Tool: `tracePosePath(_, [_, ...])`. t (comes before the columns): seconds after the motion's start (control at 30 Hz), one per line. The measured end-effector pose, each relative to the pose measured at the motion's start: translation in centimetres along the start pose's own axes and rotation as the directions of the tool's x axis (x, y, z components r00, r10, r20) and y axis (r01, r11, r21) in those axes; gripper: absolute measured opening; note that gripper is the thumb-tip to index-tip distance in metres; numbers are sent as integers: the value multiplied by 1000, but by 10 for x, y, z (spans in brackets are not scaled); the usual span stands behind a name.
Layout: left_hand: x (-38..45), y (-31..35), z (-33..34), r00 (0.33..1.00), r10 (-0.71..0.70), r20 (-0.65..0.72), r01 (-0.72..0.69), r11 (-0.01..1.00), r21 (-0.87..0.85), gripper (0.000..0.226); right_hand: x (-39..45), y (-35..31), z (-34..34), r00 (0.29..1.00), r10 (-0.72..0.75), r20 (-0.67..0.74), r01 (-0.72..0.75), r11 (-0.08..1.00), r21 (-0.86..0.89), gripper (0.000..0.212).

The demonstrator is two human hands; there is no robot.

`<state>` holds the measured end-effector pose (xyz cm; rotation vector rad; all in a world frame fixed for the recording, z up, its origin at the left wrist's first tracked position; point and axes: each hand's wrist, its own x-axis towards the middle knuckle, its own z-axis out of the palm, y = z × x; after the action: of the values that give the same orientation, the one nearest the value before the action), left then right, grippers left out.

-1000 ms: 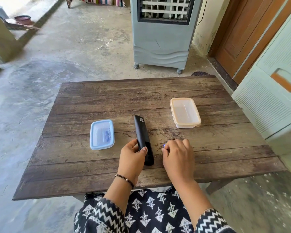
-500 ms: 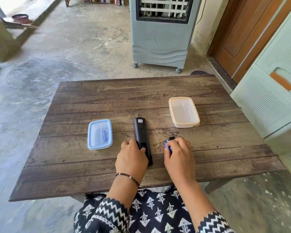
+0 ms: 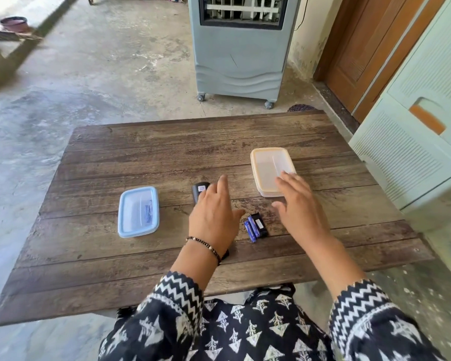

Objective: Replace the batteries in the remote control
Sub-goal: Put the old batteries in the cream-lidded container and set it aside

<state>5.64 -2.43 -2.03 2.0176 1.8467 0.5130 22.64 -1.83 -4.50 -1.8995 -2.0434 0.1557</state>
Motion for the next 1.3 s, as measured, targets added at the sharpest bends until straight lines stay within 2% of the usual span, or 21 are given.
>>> tracePosePath(0.1, [34, 5, 16, 980, 149, 128, -142, 988, -60, 105, 16, 6, 4, 995, -84, 53, 85, 996, -31, 64])
tracePosePath(0.23, [76, 0, 33, 922, 216, 321, -183, 975, -129, 130, 22, 4, 10, 989, -145, 17, 146, 989, -32, 52])
tracePosePath(0.33, [94, -7, 40, 896, 256, 363, -198, 961, -191, 142, 20, 7, 13, 982, -179, -53, 178, 983, -37, 42])
tracePosePath(0.43, [100, -8, 42, 880, 339, 333, -245, 924, -292, 148, 17, 11, 16, 968, -240, -75, 234, 969, -78, 38])
tracePosePath(0.53, [102, -4, 45, 882, 387, 267, -284, 891, -354, 146, 15, 14, 20, 951, -289, -112, 278, 955, -100, 36])
tracePosePath(0.77, [105, -7, 51, 883, 396, 253, -289, 882, -373, 141, 12, 11, 25, 953, -279, -119, 264, 956, -130, 42])
tracePosePath(0.97, [104, -7, 57, 911, 327, 251, -229, 908, -351, 145, 10, 8, 32, 944, -309, -119, 268, 924, -272, 33])
tracePosePath(1.17, [103, -6, 63, 924, 280, 261, -196, 932, -306, 128, 12, 6, 42, 916, -369, -157, 266, 851, -453, 23])
tracePosePath(1.3, [101, -2, 60, 932, 256, 256, -163, 928, -336, 125, 22, 2, 33, 908, -357, -221, 245, 878, -412, 20])
